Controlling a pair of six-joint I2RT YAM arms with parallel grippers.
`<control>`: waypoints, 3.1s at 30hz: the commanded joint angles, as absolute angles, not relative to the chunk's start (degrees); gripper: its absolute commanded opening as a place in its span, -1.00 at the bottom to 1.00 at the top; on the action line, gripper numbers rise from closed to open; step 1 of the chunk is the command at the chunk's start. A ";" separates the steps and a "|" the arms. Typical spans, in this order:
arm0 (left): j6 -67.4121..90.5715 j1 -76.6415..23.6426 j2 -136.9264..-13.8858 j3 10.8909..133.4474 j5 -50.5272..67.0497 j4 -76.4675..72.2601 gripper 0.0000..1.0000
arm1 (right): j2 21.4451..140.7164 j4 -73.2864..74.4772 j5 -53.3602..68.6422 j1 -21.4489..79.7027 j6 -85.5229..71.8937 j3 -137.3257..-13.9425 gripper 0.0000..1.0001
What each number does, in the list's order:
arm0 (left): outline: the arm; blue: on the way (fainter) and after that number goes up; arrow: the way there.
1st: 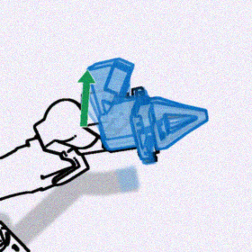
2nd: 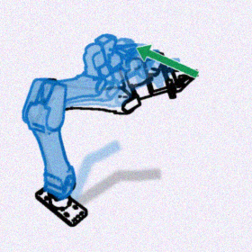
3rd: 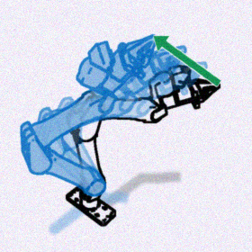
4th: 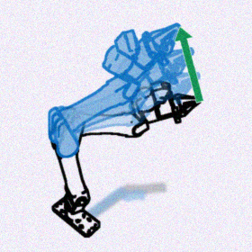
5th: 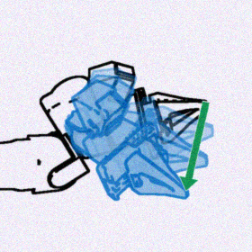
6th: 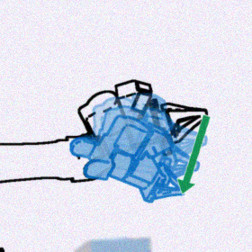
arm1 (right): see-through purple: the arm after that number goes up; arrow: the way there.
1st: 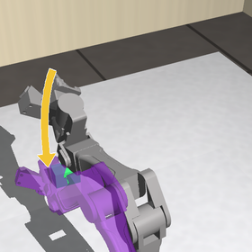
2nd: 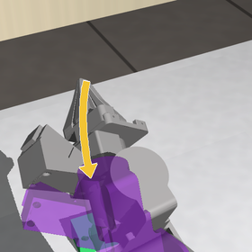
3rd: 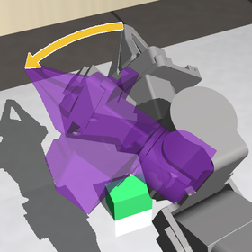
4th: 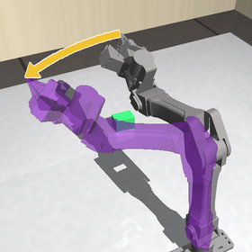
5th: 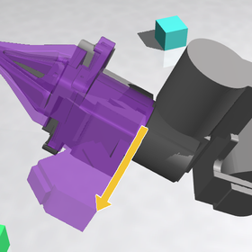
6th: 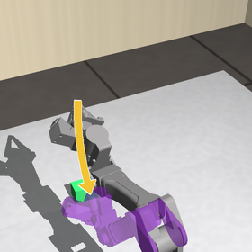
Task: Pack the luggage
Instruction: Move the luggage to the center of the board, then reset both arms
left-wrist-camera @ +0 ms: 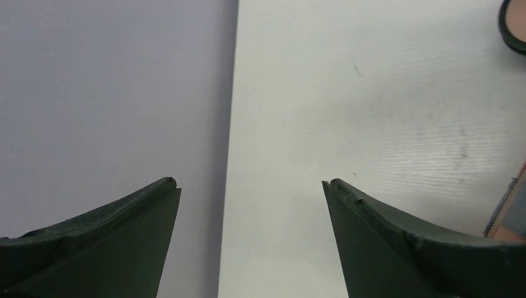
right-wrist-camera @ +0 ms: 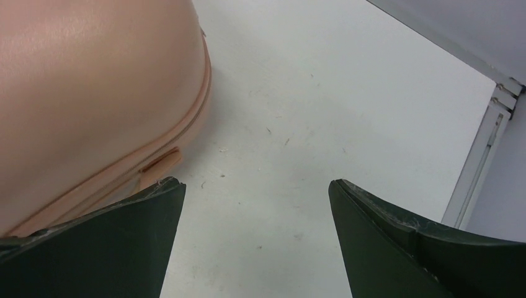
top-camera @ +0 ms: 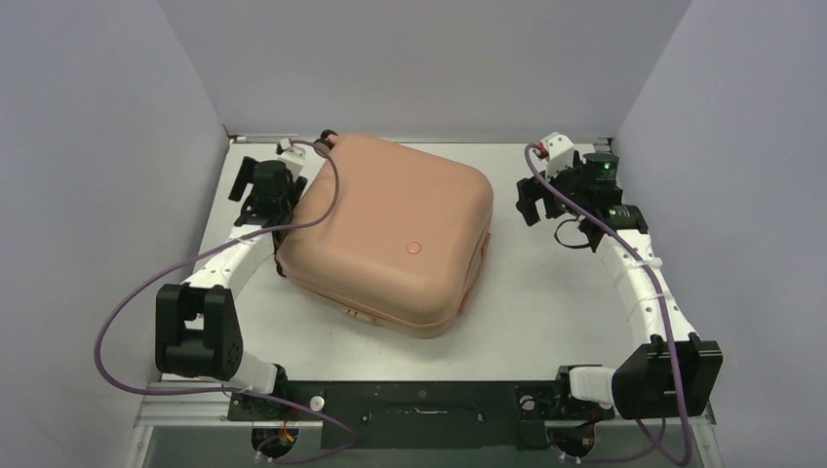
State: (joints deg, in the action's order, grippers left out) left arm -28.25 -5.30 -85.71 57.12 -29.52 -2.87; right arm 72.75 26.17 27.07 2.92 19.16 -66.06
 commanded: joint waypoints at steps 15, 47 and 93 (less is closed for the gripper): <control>-15.28 -23.26 -73.92 53.84 -17.00 22.38 0.81 | 79.32 36.19 13.69 0.66 9.80 -71.04 0.79; -15.03 -8.81 -56.14 69.70 9.66 33.27 0.92 | 68.91 32.78 16.92 3.69 15.59 -74.86 0.79; -30.72 -2.73 -29.39 74.30 55.12 76.51 0.92 | 47.54 80.24 72.96 3.69 51.06 -86.93 0.79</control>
